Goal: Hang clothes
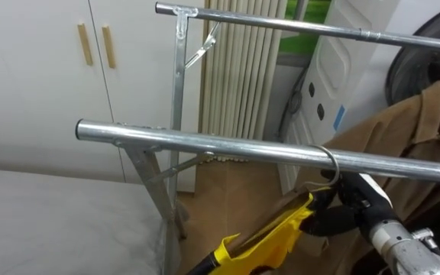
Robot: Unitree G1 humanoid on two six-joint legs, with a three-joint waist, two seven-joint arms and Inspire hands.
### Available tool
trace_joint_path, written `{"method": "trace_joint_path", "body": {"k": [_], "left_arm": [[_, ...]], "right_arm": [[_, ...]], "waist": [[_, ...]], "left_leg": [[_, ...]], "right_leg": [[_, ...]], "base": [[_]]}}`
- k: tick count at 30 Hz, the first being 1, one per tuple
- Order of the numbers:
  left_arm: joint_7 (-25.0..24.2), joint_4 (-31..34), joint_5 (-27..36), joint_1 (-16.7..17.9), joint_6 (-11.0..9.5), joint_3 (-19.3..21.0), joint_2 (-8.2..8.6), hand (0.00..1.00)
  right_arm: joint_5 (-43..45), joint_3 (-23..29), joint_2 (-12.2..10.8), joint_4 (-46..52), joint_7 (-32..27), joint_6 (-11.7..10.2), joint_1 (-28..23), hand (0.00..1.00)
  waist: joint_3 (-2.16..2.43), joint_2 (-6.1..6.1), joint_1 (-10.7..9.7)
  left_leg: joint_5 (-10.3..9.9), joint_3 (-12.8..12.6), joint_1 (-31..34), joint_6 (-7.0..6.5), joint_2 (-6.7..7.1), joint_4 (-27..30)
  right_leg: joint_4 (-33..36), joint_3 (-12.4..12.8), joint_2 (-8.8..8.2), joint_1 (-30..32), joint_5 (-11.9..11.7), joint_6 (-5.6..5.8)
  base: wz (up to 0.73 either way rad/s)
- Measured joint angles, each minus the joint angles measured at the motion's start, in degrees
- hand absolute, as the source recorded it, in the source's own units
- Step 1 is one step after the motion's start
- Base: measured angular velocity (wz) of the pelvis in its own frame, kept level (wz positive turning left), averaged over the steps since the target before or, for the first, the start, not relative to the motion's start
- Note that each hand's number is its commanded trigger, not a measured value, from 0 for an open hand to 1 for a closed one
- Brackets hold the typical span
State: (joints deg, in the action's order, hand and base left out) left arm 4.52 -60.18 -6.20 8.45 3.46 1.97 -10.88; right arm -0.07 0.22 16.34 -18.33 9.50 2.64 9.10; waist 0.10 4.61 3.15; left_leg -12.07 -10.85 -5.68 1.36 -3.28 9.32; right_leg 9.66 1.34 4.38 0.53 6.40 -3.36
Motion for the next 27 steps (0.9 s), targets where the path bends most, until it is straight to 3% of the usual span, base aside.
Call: {"method": "trace_joint_path", "body": {"k": [7,13,17,27], "left_arm": [[1.61,0.08,-0.01,-0.01,-0.17,-0.04,0.22,0.00],[2.58,0.25,-0.28,0.15,-0.23,0.19,0.33,0.00],[2.59,0.65,-0.26,0.48,-0.24,0.48,0.47,0.00],[3.88,0.37,-0.10,1.94,-1.05,0.22,0.56,0.00]], "right_arm": [[-0.16,-0.18,-0.15,-0.87,-1.13,-0.03,-3.45,0.00],[-1.73,0.04,-1.29,-2.23,-2.84,-0.01,-7.32,0.00],[-2.20,0.22,-1.75,-5.61,-4.01,-0.06,-8.91,0.00],[-6.34,1.10,-2.47,-20.39,-8.69,-0.20,-12.44,0.00]], "waist": [[-0.30,-0.50,0.00],[-0.24,-1.18,-0.56],[0.02,-1.48,-1.57],[0.02,-1.70,-2.86]], "left_leg": [[0.00,-0.02,-0.07,0.00,0.03,0.00],[0.00,-0.04,0.09,0.00,0.03,-0.01],[0.00,0.07,-0.12,0.00,0.04,0.01],[0.00,0.17,-0.58,0.00,0.08,0.05]], "right_leg": [[0.02,0.15,0.01,-0.07,0.00,0.00],[0.10,0.25,0.01,0.13,0.00,0.00],[0.04,0.19,-0.01,-0.17,0.00,0.00],[-0.02,-0.15,-0.14,-0.72,0.20,0.18]], "base": [[0.00],[0.00],[0.00],[0.01]]}}
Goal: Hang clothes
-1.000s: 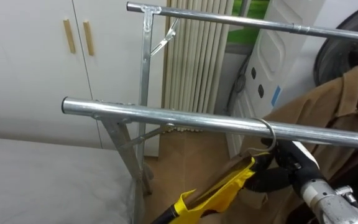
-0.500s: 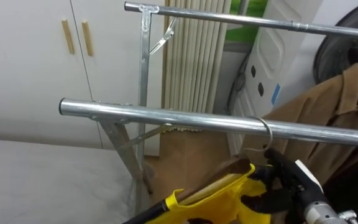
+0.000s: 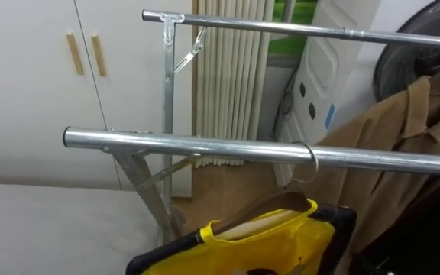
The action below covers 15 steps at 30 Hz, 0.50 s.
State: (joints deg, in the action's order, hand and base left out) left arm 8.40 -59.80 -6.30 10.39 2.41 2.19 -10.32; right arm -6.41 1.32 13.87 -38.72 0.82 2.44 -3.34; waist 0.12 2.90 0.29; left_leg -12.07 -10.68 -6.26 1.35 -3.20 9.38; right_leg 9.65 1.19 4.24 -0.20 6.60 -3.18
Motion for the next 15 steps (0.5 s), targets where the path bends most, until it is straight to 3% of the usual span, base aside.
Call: {"method": "trace_joint_path", "body": {"k": [4,7,15], "left_arm": [[-0.31,0.13,-0.19,0.31,-0.48,0.97,0.53,0.00],[-0.76,0.13,-0.41,0.23,-1.25,2.13,0.69,0.00],[-1.67,-1.15,-0.13,0.70,-2.06,2.26,0.67,0.00]], "right_arm": [[1.49,0.91,-1.49,-3.56,-1.38,-0.10,-1.42,0.00],[1.73,2.32,-2.58,-7.59,-2.05,-1.69,-1.47,0.00],[1.81,2.31,-4.31,-20.41,-2.63,-2.94,-1.87,0.00]], "waist": [[0.09,-0.51,-0.20],[0.22,-0.75,-0.25],[-0.11,-0.85,-0.21]], "left_leg": [[-0.01,-0.34,-0.29,0.00,-0.07,-0.01],[-0.01,-0.29,-0.47,0.01,-0.13,-0.03],[-0.09,0.04,-1.39,0.11,-0.11,-0.77]], "right_leg": [[0.12,0.31,0.18,0.04,0.02,-0.03],[0.19,0.47,0.22,-0.11,0.02,-0.03],[0.22,0.24,0.33,-0.87,0.38,-0.07]], "base": [[-0.05],[0.00],[0.02]]}}
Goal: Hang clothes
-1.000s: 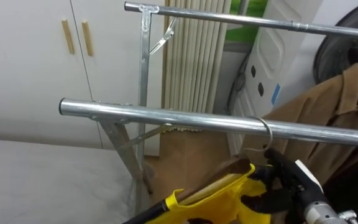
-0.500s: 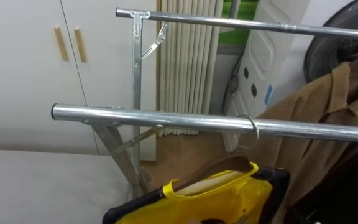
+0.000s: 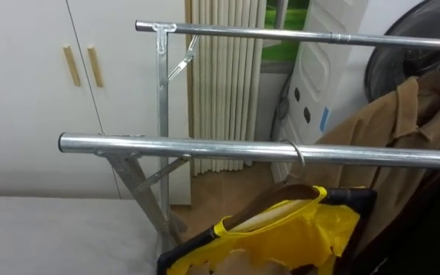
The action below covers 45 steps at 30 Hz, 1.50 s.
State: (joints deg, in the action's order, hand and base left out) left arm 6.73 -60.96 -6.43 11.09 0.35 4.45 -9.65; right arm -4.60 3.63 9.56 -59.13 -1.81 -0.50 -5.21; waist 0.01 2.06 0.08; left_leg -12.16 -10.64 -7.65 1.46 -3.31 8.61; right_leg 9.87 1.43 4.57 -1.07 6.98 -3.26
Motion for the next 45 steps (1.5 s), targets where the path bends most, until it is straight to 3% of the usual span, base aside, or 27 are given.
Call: {"method": "trace_joint_path", "body": {"k": [7,11,19,30,40,45], "left_arm": [[-0.92,-1.30,-0.04,-0.31,-0.44,0.01,0.10,0.00],[-0.92,-2.12,0.20,-0.54,-0.48,-0.16,0.22,0.00],[-2.77,-2.20,0.07,-0.34,-0.68,-0.07,1.14,0.00],[-4.76,-2.23,0.12,-0.16,-0.67,-0.13,1.26,0.00],[-4.87,-3.38,0.03,-0.26,-0.37,-0.30,1.38,0.00],[-5.03,-3.38,0.24,-0.26,0.15,-0.47,1.42,0.00]], "right_arm": [[-5.05,-0.01,-0.65,-7.68,2.80,-0.75,-0.94,0.00],[-10.44,-0.15,-1.41,-10.40,5.38,-0.77,-1.26,0.00],[-21.88,0.05,-1.71,-14.73,9.73,-0.82,-3.12,0.00],[-22.21,0.46,-1.37,-16.94,11.71,-0.65,-2.32,0.00],[-21.74,-1.28,-1.12,-17.15,11.20,0.62,-0.73,0.00],[-21.32,-2.08,-1.04,-16.88,11.15,0.75,-0.56,0.00]], "waist": [[0.09,-0.16,-0.17],[-0.28,-0.65,-1.03],[-0.26,-1.57,-1.87],[-0.09,-2.12,-2.03],[-0.37,-2.29,-1.35],[-0.29,-2.34,-1.34]], "left_leg": [[-0.17,0.02,-0.02,0.24,-0.07,-0.14],[-0.17,0.01,-0.04,0.24,0.04,-0.12],[-0.19,0.37,0.20,0.20,0.13,-0.23],[-0.18,1.39,0.35,0.21,0.18,-0.06],[-0.18,2.15,0.20,0.21,0.17,0.18],[-0.17,2.28,0.09,0.23,0.15,0.18]], "right_leg": [[-0.22,0.30,0.09,-0.05,0.03,0.02],[-0.74,0.10,-0.07,-0.13,0.17,0.08],[-1.09,-0.31,-0.21,-0.15,0.17,0.08],[-1.05,-0.70,-0.24,-0.24,0.30,-0.09],[-1.08,-1.53,-0.33,-0.80,0.65,-0.26],[-1.08,-1.73,-0.26,-0.96,0.77,-0.42]], "base": [[-0.01],[0.00],[0.02],[0.03],[0.04],[0.00]]}}
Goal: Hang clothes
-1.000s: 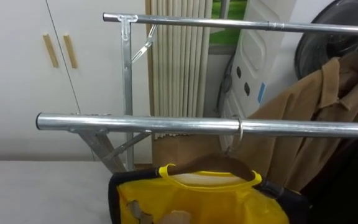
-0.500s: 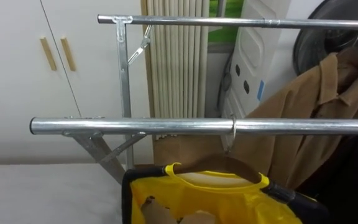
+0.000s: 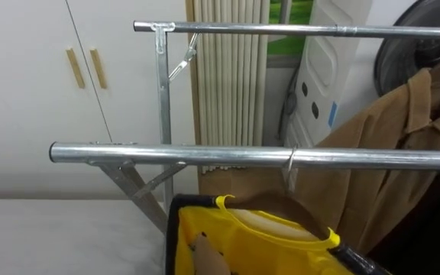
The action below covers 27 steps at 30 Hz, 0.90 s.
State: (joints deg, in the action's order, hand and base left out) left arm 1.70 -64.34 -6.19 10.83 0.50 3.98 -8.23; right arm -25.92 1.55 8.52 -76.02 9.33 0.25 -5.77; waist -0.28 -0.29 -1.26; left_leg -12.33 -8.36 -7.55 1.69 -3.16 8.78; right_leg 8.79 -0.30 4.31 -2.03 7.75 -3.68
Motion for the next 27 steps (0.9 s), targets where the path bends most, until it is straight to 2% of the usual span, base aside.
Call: {"method": "trace_joint_path", "body": {"k": [3,9,12,13,15,18,19,20,21,22,23,24,25,26,27], "left_arm": [[-0.17,-0.07,1.15,-0.03,0.65,-0.88,-0.19,0.00],[-0.26,-0.07,2.28,-0.72,0.81,-1.57,-0.19,0.00],[-0.23,-0.07,3.66,-0.91,0.81,-1.92,-0.20,0.00],[-0.22,-0.08,4.42,-1.06,0.81,-1.93,-0.24,0.00],[-0.20,-0.03,4.50,-1.13,0.79,-1.93,-0.17,0.00],[-0.20,0.22,4.46,-1.24,0.60,-1.84,0.00,0.00],[-0.19,0.17,4.46,-1.31,0.20,-1.76,0.05,0.00],[-0.21,0.20,4.46,-1.34,-0.31,-1.67,0.07,0.00],[-0.23,0.25,4.46,-1.35,-0.56,-1.74,0.10,0.00],[-0.24,0.32,4.42,-1.35,-0.68,-1.87,0.13,0.00],[-0.39,0.31,4.60,-1.49,-0.61,-1.84,0.00,0.00],[-0.68,0.36,4.65,-1.58,-0.61,-1.85,-0.13,0.00],[-1.19,0.32,4.68,-1.83,-0.68,-1.87,-0.19,0.00],[-1.29,0.22,4.67,-1.98,-0.65,-1.99,-0.22,0.00],[-1.30,0.25,4.65,-1.95,-0.59,-2.00,-0.37,0.00]], "right_arm": [[0.04,-0.34,0.07,0.20,0.00,0.02,-0.06,0.00],[3.71,-1.10,0.38,1.41,-0.61,-0.08,0.48,0.00],[4.43,-2.52,0.50,2.68,-1.16,0.04,0.81,0.00],[4.95,-2.53,0.51,2.70,-1.18,0.07,1.10,0.00],[5.18,-2.53,0.60,2.71,-1.19,0.28,1.32,0.00],[5.35,-2.61,0.83,2.74,-1.18,0.26,1.52,0.00],[5.37,-2.65,0.95,2.58,-1.17,0.26,1.74,0.00],[5.91,-2.58,1.01,2.53,-1.17,0.18,2.01,0.00],[6.26,-2.56,1.06,2.53,-1.17,0.11,2.12,0.00],[6.97,-2.56,1.16,2.46,-1.17,0.17,2.64,0.00],[8.42,-2.54,1.33,2.37,-1.17,0.18,3.16,0.00],[9.00,-2.46,1.43,2.19,-1.18,0.19,3.41,0.00],[10.79,-2.31,1.63,2.12,-1.22,0.35,3.83,0.00],[12.32,-1.95,2.18,2.17,-1.36,0.62,4.26,0.00],[12.77,-1.97,2.29,2.30,-1.59,0.75,4.36,0.00]], "waist": [[0.08,-0.01,-0.06],[-0.07,0.05,0.06],[0.11,-0.01,0.03],[0.40,-0.45,0.01],[0.37,-0.58,-0.04],[0.34,-1.02,-0.02],[0.26,-0.95,-0.02],[0.26,-1.38,-0.07],[0.34,-1.47,-0.05],[0.29,-1.35,-0.02],[-0.20,-0.98,-0.17],[-0.22,-1.04,-0.16],[-0.22,-1.08,-0.14],[-0.26,-1.22,-0.11],[-0.24,-1.30,-0.02]], "left_leg": [[0.00,0.66,-0.03,0.01,0.00,0.00],[0.01,0.69,0.13,0.02,-0.03,0.22],[0.00,1.02,1.64,0.03,0.05,1.02],[0.01,1.45,2.55,0.04,0.03,1.54],[0.02,2.48,3.95,0.06,0.04,2.55],[0.18,4.01,6.31,0.34,0.10,3.81],[0.33,3.72,7.41,0.59,0.06,4.29],[0.51,3.33,9.05,0.80,-0.04,5.24],[0.78,3.05,9.72,0.87,-0.10,5.67],[1.54,2.08,11.14,0.88,-0.13,6.10],[2.78,-0.05,12.15,0.60,-0.18,5.80],[3.67,-1.70,12.45,0.52,-0.22,5.36],[5.12,-5.64,12.95,0.15,-0.37,4.71],[5.06,-10.76,13.31,-0.50,-1.41,6.40],[4.45,-13.10,13.33,-1.05,-1.89,8.01]], "right_leg": [[0.03,-0.20,0.02,-0.12,0.08,-0.12],[0.78,-0.77,-0.12,0.18,0.60,-0.76],[2.18,-1.47,-0.41,1.71,1.30,-1.18],[2.12,-2.11,-0.50,2.17,1.29,-1.19],[2.11,-3.36,-0.74,2.64,1.30,-1.23],[2.01,-6.64,-1.33,2.93,1.58,-1.65],[2.02,-8.50,-1.67,3.06,1.71,-1.79],[1.93,-10.90,-2.04,3.18,1.77,-1.89],[1.84,-12.00,-2.16,3.14,1.83,-1.99],[1.73,-14.55,-2.72,3.08,2.05,-2.18],[1.66,-17.63,-3.44,2.95,2.36,-2.29],[1.57,-19.15,-3.90,2.99,2.56,-2.32],[1.07,-22.78,-5.01,3.12,2.91,-2.30],[1.07,-26.47,-5.76,2.86,3.47,-2.45],[1.21,-28.13,-6.09,2.64,3.86,-2.53]], "base": [[0.01],[0.02],[0.11],[0.27],[0.34],[0.60],[0.88],[0.95],[1.06],[1.20],[1.27],[1.45],[1.53],[1.52],[1.55]]}}
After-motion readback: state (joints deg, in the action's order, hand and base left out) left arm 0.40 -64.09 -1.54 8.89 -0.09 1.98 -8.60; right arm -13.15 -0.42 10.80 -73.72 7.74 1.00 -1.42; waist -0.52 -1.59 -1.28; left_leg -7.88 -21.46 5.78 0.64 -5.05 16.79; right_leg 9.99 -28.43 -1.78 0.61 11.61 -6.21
